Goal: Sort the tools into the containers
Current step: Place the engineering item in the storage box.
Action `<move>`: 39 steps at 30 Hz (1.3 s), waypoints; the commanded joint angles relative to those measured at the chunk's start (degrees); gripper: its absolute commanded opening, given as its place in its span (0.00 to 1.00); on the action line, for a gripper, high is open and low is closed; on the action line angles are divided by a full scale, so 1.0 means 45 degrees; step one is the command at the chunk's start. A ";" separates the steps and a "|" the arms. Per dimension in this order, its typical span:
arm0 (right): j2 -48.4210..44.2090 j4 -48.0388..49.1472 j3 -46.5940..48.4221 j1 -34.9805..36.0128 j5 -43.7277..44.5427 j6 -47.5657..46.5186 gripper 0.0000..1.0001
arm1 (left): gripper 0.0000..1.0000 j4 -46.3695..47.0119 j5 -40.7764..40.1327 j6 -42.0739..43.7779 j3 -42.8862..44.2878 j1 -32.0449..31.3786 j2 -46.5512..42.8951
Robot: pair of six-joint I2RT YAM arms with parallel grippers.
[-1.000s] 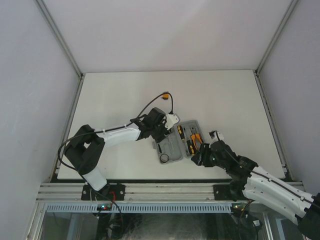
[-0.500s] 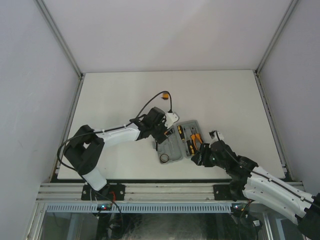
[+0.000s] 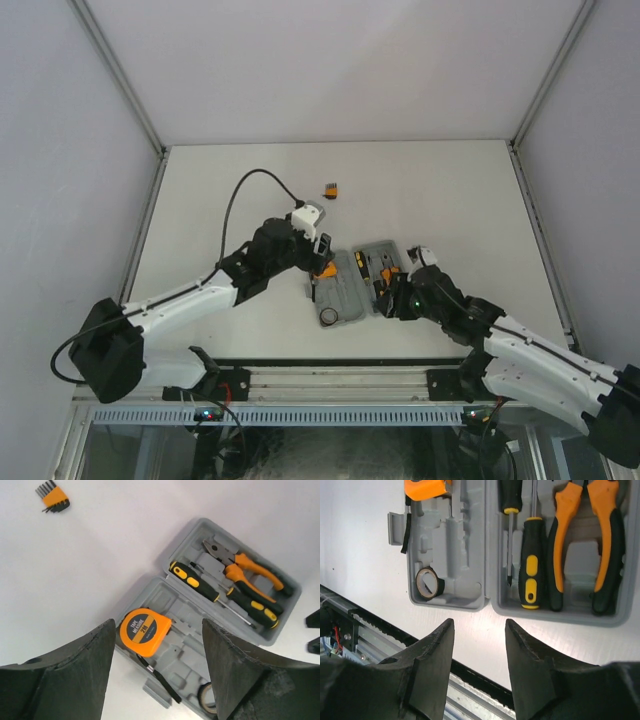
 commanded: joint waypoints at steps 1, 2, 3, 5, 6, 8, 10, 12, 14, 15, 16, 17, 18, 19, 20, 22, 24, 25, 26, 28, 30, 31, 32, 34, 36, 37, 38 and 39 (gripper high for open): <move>0.1297 0.1720 0.1121 -0.0105 -0.0275 -0.0680 0.44 | 0.72 0.1514 -0.0919 -0.3648 -0.1399 0.0194 -0.1176; 0.1722 0.1912 0.1445 -0.0120 -0.0322 -0.0863 0.44 | 0.70 0.1567 -0.1156 -0.4329 -0.1730 0.0250 -0.1437; 0.2161 0.2087 0.1687 -0.0124 -0.0401 -0.1045 0.42 | 0.68 0.1686 -0.1173 -0.4924 -0.2084 0.0345 -0.1645; 0.3140 0.2578 0.2176 -0.0125 -0.0536 -0.1542 0.40 | 0.65 0.1901 -0.0957 -0.5827 -0.2805 0.0590 -0.2017; 0.3576 0.2727 0.2411 -0.0140 -0.0586 -0.1774 0.39 | 0.64 0.1948 -0.0868 -0.6247 -0.3127 0.0727 -0.2201; 0.4414 0.2957 0.2974 -0.0225 -0.0622 -0.2164 0.38 | 0.62 0.2053 -0.0498 -0.6921 -0.3752 0.1185 -0.2490; 0.5237 0.3235 0.3527 -0.0325 -0.0839 -0.2534 0.36 | 0.59 0.2244 -0.0207 -0.7392 -0.4349 0.1555 -0.2802; 0.6079 0.3482 0.4066 -0.0423 -0.1195 -0.2780 0.34 | 0.56 0.2509 0.0091 -0.7952 -0.4829 0.1888 -0.2948; 0.6932 0.3680 0.4610 -0.0479 -0.1512 -0.3037 0.32 | 0.53 0.2503 0.0198 -0.8020 -0.5012 0.2104 -0.2949; 0.7305 0.3787 0.4856 -0.0491 -0.1639 -0.3150 0.31 | 0.51 0.2458 0.0226 -0.8040 -0.5058 0.2166 -0.2925; 0.7656 0.3898 0.5060 -0.0537 -0.1774 -0.3199 0.30 | 0.49 0.2452 0.0242 -0.8055 -0.5074 0.2191 -0.2869; 0.7993 0.4010 0.5242 -0.0584 -0.1930 -0.3227 0.29 | 0.47 0.2451 0.0264 -0.8037 -0.5061 0.2209 -0.2800; 0.8323 0.4109 0.5436 -0.0641 -0.2067 -0.3245 0.29 | 0.45 0.2458 0.0278 -0.8003 -0.5029 0.2211 -0.2694; 0.8645 0.4161 0.5616 -0.0707 -0.2177 -0.3264 0.29 | 0.43 0.2462 0.0315 -0.7964 -0.4994 0.2216 -0.2588; 0.9013 0.4234 0.5863 -0.0754 -0.2326 -0.3281 0.28 | 0.41 0.2421 0.0365 -0.7937 -0.4960 0.2209 -0.2485; 0.9526 0.4338 0.6199 -0.0831 -0.2501 -0.3348 0.27 | 0.39 0.2380 0.0429 -0.7924 -0.4910 0.2204 -0.2277; 1.0045 0.4315 0.6549 -0.0895 -0.2629 -0.3432 0.26 | 0.37 0.2364 0.0528 -0.7901 -0.4902 0.2216 -0.2052; 1.0260 0.4240 0.6751 -0.0919 -0.2647 -0.3466 0.26 | 0.35 0.2345 0.0590 -0.7900 -0.4893 0.2190 -0.1924; 1.0487 0.4148 0.6928 -0.0958 -0.2654 -0.3499 0.26 | 0.34 0.2306 0.0634 -0.7898 -0.4860 0.2189 -0.1789; 1.0827 0.3989 0.7179 -0.1001 -0.2474 -0.3482 0.24 | 0.32 0.2210 0.0733 -0.7876 -0.4787 0.2178 -0.1503; 1.1073 0.3937 0.7301 -0.1066 -0.2317 -0.3433 0.24 | 0.31 0.2205 0.0819 -0.7978 -0.4794 0.2151 -0.1292; 1.1186 0.3917 0.7361 -0.1112 -0.2323 -0.3424 0.24 | 0.31 0.2198 0.0824 -0.8003 -0.4811 0.2104 -0.1212; 1.1319 0.3898 0.7416 -0.1147 -0.2360 -0.3396 0.24 | 0.31 0.2202 0.0832 -0.8020 -0.4818 0.2042 -0.1138; 1.1459 0.3884 0.7485 -0.1227 -0.2458 -0.3380 0.23 | 0.32 0.2212 0.0762 -0.8026 -0.4803 0.1833 -0.1043; 1.1529 0.3900 0.7472 -0.1256 -0.2519 -0.3369 0.23 | 0.32 0.2213 0.0647 -0.8056 -0.4755 0.1608 -0.0935; 1.1571 0.3903 0.7472 -0.1267 -0.2536 -0.3365 0.23 | 0.33 0.2209 0.0597 -0.8078 -0.4713 0.1504 -0.0879; 1.1585 0.3903 0.7477 -0.1276 -0.2570 -0.3365 0.23 | 0.33 0.2233 0.0596 -0.8110 -0.4684 0.1437 -0.0818; 1.1604 0.3913 0.7485 -0.1277 -0.2594 -0.3365 0.23 | 0.33 0.2275 0.0601 -0.8136 -0.4653 0.1392 -0.0782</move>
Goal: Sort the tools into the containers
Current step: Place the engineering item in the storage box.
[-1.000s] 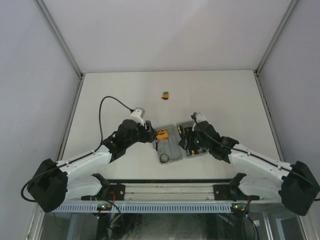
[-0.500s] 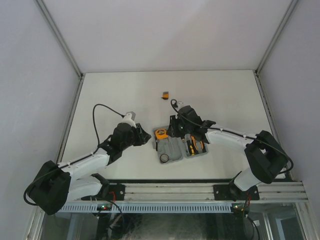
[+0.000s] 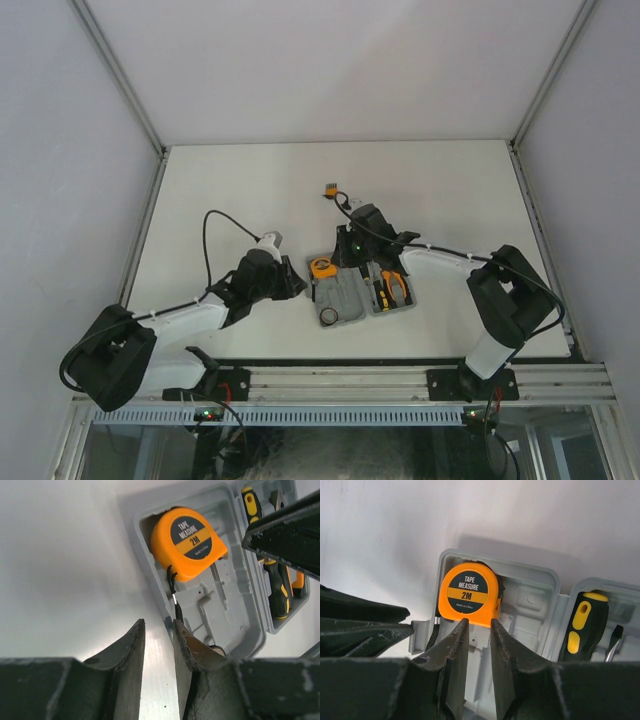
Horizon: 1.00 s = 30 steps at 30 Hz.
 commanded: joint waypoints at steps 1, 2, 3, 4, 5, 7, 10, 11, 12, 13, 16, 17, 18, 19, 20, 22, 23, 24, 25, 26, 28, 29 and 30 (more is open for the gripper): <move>0.0071 0.0303 0.0470 -0.0087 -0.0204 -0.0207 0.23 | 0.34 0.0510 0.0070 -0.0334 0.0276 -0.0329 0.0170; 0.0086 0.0304 0.0462 -0.0092 -0.0243 -0.0210 0.23 | 0.35 0.0554 0.0033 -0.0365 0.0283 -0.0356 0.0191; 0.0095 0.0331 0.0469 -0.0092 -0.0262 -0.0222 0.23 | 0.36 0.0565 -0.0043 -0.0367 0.0308 -0.0388 0.0193; 0.0118 0.0334 0.0460 -0.0092 -0.0301 -0.0209 0.23 | 0.38 0.0549 -0.0096 -0.0382 0.0341 -0.0400 0.0252; 0.0133 0.0352 0.0461 -0.0097 -0.0319 -0.0210 0.23 | 0.39 0.0532 -0.0134 -0.0396 0.0401 -0.0416 0.0306; 0.0146 0.0336 0.0459 -0.0102 -0.0367 -0.0198 0.23 | 0.40 0.0516 -0.0249 -0.0421 0.0527 -0.0420 0.0451; 0.0181 0.0330 0.0461 -0.0093 -0.0392 -0.0216 0.23 | 0.41 0.0540 -0.0295 -0.0464 0.0728 -0.0435 0.0721; 0.0190 0.0327 0.0459 -0.0092 -0.0423 -0.0228 0.23 | 0.41 0.0556 -0.0289 -0.0474 0.0781 -0.0440 0.0809; 0.0188 0.0319 0.0468 -0.0092 -0.0409 -0.0239 0.23 | 0.41 0.0589 -0.0271 -0.0483 0.0832 -0.0450 0.0893; 0.0186 0.0304 0.0460 -0.0102 -0.0425 -0.0250 0.23 | 0.41 0.0606 -0.0274 -0.0484 0.0846 -0.0468 0.0980; 0.0219 0.0302 0.0459 -0.0094 -0.0432 -0.0269 0.23 | 0.41 0.0678 -0.0252 -0.0484 0.0888 -0.0513 0.1225; 0.0224 0.0304 0.0459 -0.0093 -0.0462 -0.0279 0.23 | 0.41 0.0714 -0.0225 -0.0501 0.0889 -0.0532 0.1326; 0.0237 0.0321 0.0468 -0.0092 -0.0489 -0.0284 0.23 | 0.41 0.0731 -0.0207 -0.0503 0.0892 -0.0552 0.1419; 0.0250 0.0328 0.0460 -0.0102 -0.0488 -0.0283 0.23 | 0.41 0.0765 -0.0204 -0.0504 0.0893 -0.0584 0.1514; 0.0276 0.0336 0.0471 -0.0108 -0.0503 -0.0268 0.23 | 0.41 0.0779 -0.0192 -0.0504 0.0905 -0.0605 0.1597; 0.0313 0.0360 0.0464 -0.0112 -0.0538 -0.0286 0.23 | 0.41 0.0801 -0.0193 -0.0504 0.0897 -0.0652 0.1760; 0.0345 0.0360 0.0459 -0.0112 -0.0551 -0.0286 0.23 | 0.41 0.0818 -0.0188 -0.0504 0.0890 -0.0687 0.1838; 0.0381 0.0394 0.0473 -0.0112 -0.0567 -0.0290 0.23 | 0.41 0.0852 -0.0188 -0.0504 0.0907 -0.0725 0.1911; 0.0422 0.0455 0.0460 -0.0112 -0.0611 -0.0286 0.23 | 0.41 0.0885 -0.0165 -0.0504 0.0897 -0.0762 0.1978; 0.0486 0.0518 0.0469 -0.0129 -0.0684 -0.0271 0.23 | 0.41 0.0933 -0.0153 -0.0487 0.0890 -0.0799 0.2043; 0.0663 0.0521 0.0558 -0.0151 -0.0786 -0.0230 0.23 | 0.41 0.0939 -0.0135 -0.0494 0.0952 -0.0850 0.2175; 0.0738 0.0505 0.0600 -0.0151 -0.0814 -0.0237 0.23 | 0.41 0.0938 -0.0123 -0.0496 0.0966 -0.0867 0.2219; 0.0816 0.0485 0.0645 -0.0151 -0.0834 -0.0248 0.23 | 0.41 0.0937 -0.0097 -0.0503 0.0977 -0.0887 0.2251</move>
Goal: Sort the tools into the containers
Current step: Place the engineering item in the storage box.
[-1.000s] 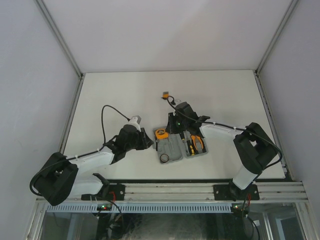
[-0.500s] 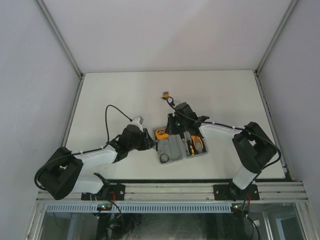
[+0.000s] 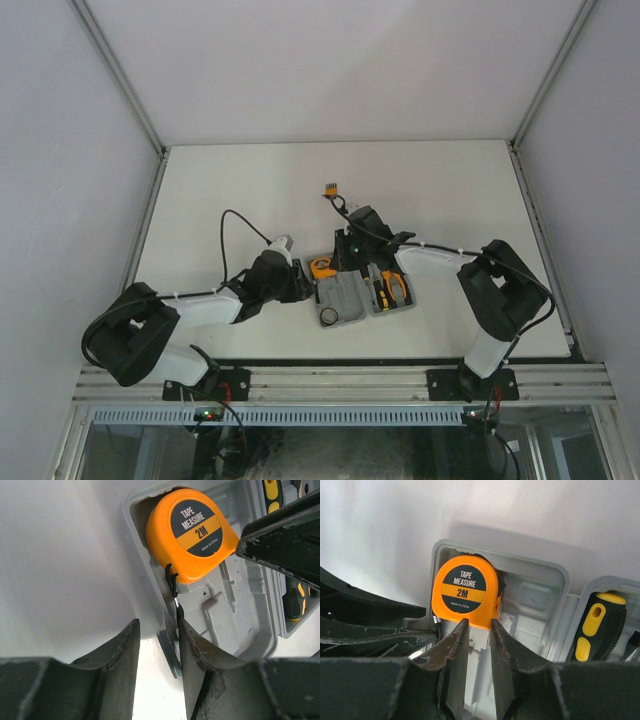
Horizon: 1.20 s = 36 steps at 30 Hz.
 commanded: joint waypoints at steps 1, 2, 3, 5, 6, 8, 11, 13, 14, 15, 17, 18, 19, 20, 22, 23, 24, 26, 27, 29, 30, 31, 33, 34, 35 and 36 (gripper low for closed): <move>0.0287 0.0447 0.0641 -0.0083 -0.0235 -0.0261 0.23 | 0.41 0.0209 0.0019 -0.0076 0.0578 -0.0151 0.0220; 0.0352 0.0467 0.0679 -0.0083 -0.0240 -0.0261 0.23 | 0.41 0.0200 0.0015 -0.0062 0.0562 -0.0156 0.0203; 0.0418 0.0458 0.0723 -0.0083 -0.0265 -0.0299 0.23 | 0.41 0.0199 -0.0012 -0.0057 0.0555 -0.0161 0.0172; 0.0560 0.0419 0.0823 -0.0083 -0.0289 -0.0339 0.23 | 0.40 0.0204 -0.0018 -0.0038 0.0526 -0.0157 0.0098; 0.0627 0.0367 0.0875 -0.0083 -0.0307 -0.0356 0.23 | 0.39 0.0185 -0.0007 -0.0020 0.0533 -0.0156 0.0093; 0.0774 0.0334 0.0955 -0.0083 -0.0344 -0.0397 0.22 | 0.36 0.0190 0.0006 0.0001 0.0546 -0.0157 0.0072; 0.0962 0.0297 0.0995 -0.0083 -0.0351 -0.0513 0.22 | 0.33 0.0180 0.0083 0.0016 0.0608 -0.0156 0.0144; 0.1041 0.0224 0.1005 -0.0083 -0.0230 -0.0614 0.21 | 0.31 0.0198 0.0164 0.0036 0.0651 -0.0157 0.0193; 0.1081 0.0195 0.1023 -0.0083 -0.0201 -0.0689 0.21 | 0.30 0.0199 0.0192 0.0057 0.0688 -0.0166 0.0198; 0.1115 0.0189 0.1018 -0.0083 -0.0175 -0.0744 0.21 | 0.30 0.0199 0.0230 0.0077 0.0698 -0.0162 0.0225; 0.1161 0.0257 0.1025 -0.0083 -0.0260 -0.0971 0.21 | 0.29 0.0209 0.0275 0.0126 0.0713 -0.0157 0.0218; 0.1193 0.0329 0.1015 -0.0061 -0.0368 -0.1124 0.21 | 0.29 0.0200 0.0306 0.0142 0.0716 -0.0156 0.0235; 0.1219 0.0418 0.1024 -0.0053 -0.0506 -0.1306 0.21 | 0.28 0.0182 0.0344 0.0161 0.0748 -0.0166 0.0237; 0.1240 0.0474 0.1035 -0.0045 -0.0667 -0.1490 0.21 | 0.28 0.0187 0.0370 0.0191 0.0737 -0.0167 0.0247; 0.1282 0.0499 0.1136 -0.0027 -0.1032 -0.1774 0.22 | 0.28 0.0195 0.0401 0.0214 0.0759 -0.0159 0.0246; 0.1269 0.0467 0.1200 -0.0006 -0.1138 -0.1874 0.22 | 0.28 0.0191 0.0404 0.0231 0.0755 -0.0159 0.0234; 0.1182 0.0406 0.1218 0.0012 -0.1198 -0.1957 0.23 | 0.28 0.0188 0.0412 0.0216 0.0758 -0.0161 0.0222; 0.0875 0.0342 0.1222 0.0032 -0.1112 -0.2138 0.26 | 0.28 0.0144 0.0386 0.0212 0.0757 -0.0166 0.0185; 0.0590 0.0293 0.1221 0.0034 -0.0985 -0.2249 0.28 | 0.28 0.0114 0.0363 0.0221 0.0767 -0.0157 0.0136; 0.0175 0.0141 0.1218 0.0034 -0.0597 -0.2482 0.32 | 0.27 0.0019 0.0300 0.0234 0.0767 -0.0159 0.0059; -0.0014 0.0053 0.1220 0.0037 -0.0396 -0.2592 0.33 | 0.27 -0.0009 0.0275 0.0253 0.0771 -0.0156 0.0017; -0.0174 -0.0056 0.1223 0.0025 -0.0239 -0.2706 0.34 | 0.27 -0.0032 0.0217 0.0272 0.0747 -0.0156 -0.0015; -0.0418 -0.0315 0.1264 0.0015 0.0059 -0.2958 0.35 | 0.26 -0.0071 0.0202 0.0268 0.0748 -0.0156 -0.0035; -0.0464 -0.0475 0.1336 0.0015 0.0172 -0.3059 0.35 | 0.25 -0.0089 0.0209 0.0274 0.0737 -0.0166 -0.0036; -0.0514 -0.0610 0.1396 0.0015 0.0204 -0.3106 0.35 | 0.25 -0.0084 0.0209 0.0270 0.0723 -0.0157 -0.0041; -0.0544 -0.0673 0.1413 0.0024 0.0181 -0.3103 0.35 | 0.24 -0.0091 0.0222 0.0270 0.0709 -0.0162 -0.0037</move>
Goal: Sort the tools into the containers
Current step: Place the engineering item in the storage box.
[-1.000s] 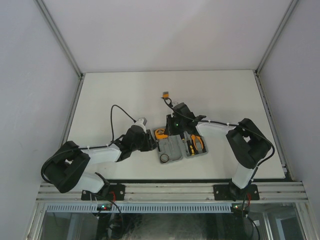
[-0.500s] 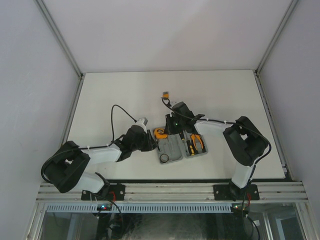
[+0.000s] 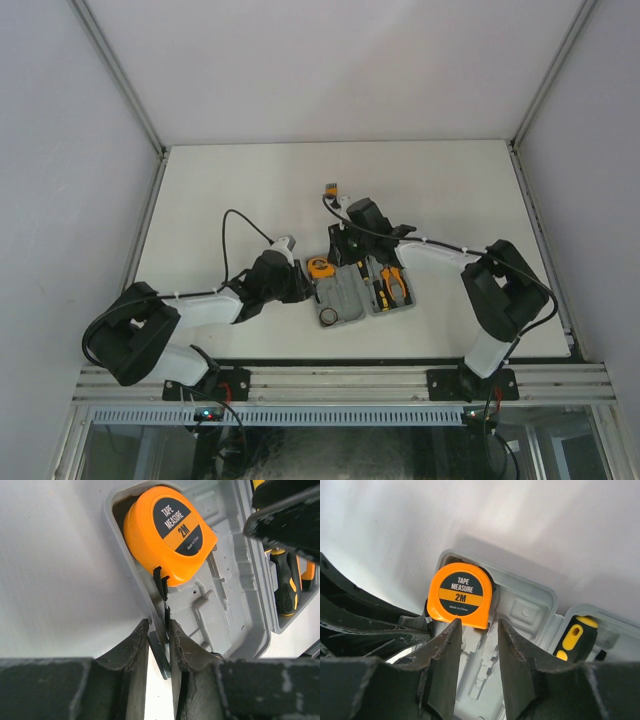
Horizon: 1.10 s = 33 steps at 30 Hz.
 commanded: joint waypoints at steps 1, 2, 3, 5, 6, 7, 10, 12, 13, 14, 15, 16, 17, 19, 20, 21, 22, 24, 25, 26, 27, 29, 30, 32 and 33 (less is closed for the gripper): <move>-0.0791 -0.0210 0.0653 0.0075 0.0391 -0.0651 0.35 | 0.24 -0.0244 -0.0075 0.0245 0.0637 -0.0040 -0.0153; -0.0813 -0.0196 0.0656 0.0116 0.0353 -0.0558 0.35 | 0.25 -0.0249 -0.0049 0.0250 0.0622 -0.0040 -0.0162; -0.0835 -0.0132 0.0654 0.0152 0.0248 -0.0422 0.35 | 0.26 -0.0235 -0.0031 0.0248 0.0625 -0.0040 -0.0181; -0.0824 0.0008 0.0654 0.0259 0.0071 -0.0183 0.35 | 0.27 -0.0258 -0.0032 0.0239 0.0590 -0.0042 -0.0271; -0.0795 0.0080 0.0678 0.0322 0.0008 -0.0053 0.35 | 0.28 -0.0272 -0.0033 0.0249 0.0589 -0.0050 -0.0333; -0.0719 0.0111 0.0730 0.0395 -0.0054 0.0073 0.35 | 0.28 -0.0291 -0.0004 0.0224 0.0589 -0.0041 -0.0402; -0.0353 0.0008 0.1118 0.0586 -0.0279 0.0326 0.32 | 0.29 -0.0350 -0.0012 0.0196 0.0574 -0.0045 -0.0640; -0.0016 -0.0211 0.1472 0.0775 -0.0314 0.0332 0.31 | 0.29 -0.0399 -0.0059 0.0211 0.0568 -0.0050 -0.0715; 0.0126 -0.0345 0.1666 0.0862 -0.0260 0.0302 0.30 | 0.29 -0.0419 -0.0051 0.0212 0.0560 -0.0051 -0.0736; 0.0271 -0.0474 0.1822 0.0949 -0.0202 0.0281 0.29 | 0.29 -0.0424 -0.0046 0.0192 0.0554 -0.0046 -0.0748; 0.0391 -0.0600 0.1954 0.1006 -0.0161 0.0288 0.29 | 0.29 -0.0425 -0.0033 0.0192 0.0551 -0.0040 -0.0725; 0.0519 -0.0714 0.2108 0.1060 -0.0160 0.0306 0.28 | 0.29 -0.0415 0.0001 0.0175 0.0545 -0.0045 -0.0720; 0.0606 -0.0801 0.2202 0.1105 -0.0153 0.0318 0.28 | 0.28 -0.0387 0.0024 0.0173 0.0501 -0.0040 -0.0695; 0.0804 -0.1048 0.2390 0.1163 -0.0175 0.0321 0.28 | 0.28 -0.0323 0.0062 0.0144 0.0432 -0.0040 -0.0685; 0.0893 -0.1180 0.2443 0.1211 -0.0145 0.0310 0.28 | 0.28 -0.0285 0.0074 0.0135 0.0399 -0.0040 -0.0673; 0.0984 -0.1311 0.2449 0.1265 -0.0085 0.0277 0.28 | 0.28 -0.0264 0.0080 0.0132 0.0363 -0.0040 -0.0662; 0.1069 -0.1474 0.2450 0.1302 -0.0007 0.0227 0.28 | 0.28 -0.0248 0.0083 0.0116 0.0351 -0.0040 -0.0644; 0.1238 -0.1750 0.2863 0.1370 0.0169 0.0177 0.27 | 0.27 -0.0217 0.0089 0.0112 0.0302 -0.0040 -0.0638; 0.1353 -0.1951 0.2936 0.1401 0.0293 0.0138 0.27 | 0.27 -0.0211 0.0089 0.0097 0.0312 -0.0040 -0.0641; 0.1440 -0.2125 0.3024 0.1424 0.0363 0.0131 0.28 | 0.27 -0.0201 0.0109 0.0095 0.0281 -0.0042 -0.0641; 0.1548 -0.2252 0.3113 0.1444 0.0410 0.0091 0.28 | 0.27 -0.0180 0.0109 0.0092 0.0294 -0.0050 -0.0641; 0.1753 -0.2516 0.3291 0.1501 0.0457 0.0022 0.27 | 0.26 -0.0181 0.0128 0.0095 0.0282 -0.0040 -0.0633; 0.1854 -0.2618 0.3358 0.1532 0.0471 -0.0006 0.27 | 0.26 -0.0179 0.0138 0.0104 0.0285 -0.0040 -0.0623; 0.2036 -0.2855 0.3514 0.1616 0.0569 -0.0095 0.27 | 0.26 -0.0181 0.0138 0.0114 0.0282 -0.0042 -0.0609; 0.2126 -0.3000 0.3587 0.1646 0.0663 -0.0120 0.27 | 0.26 -0.0172 0.0147 0.0114 0.0292 -0.0040 -0.0590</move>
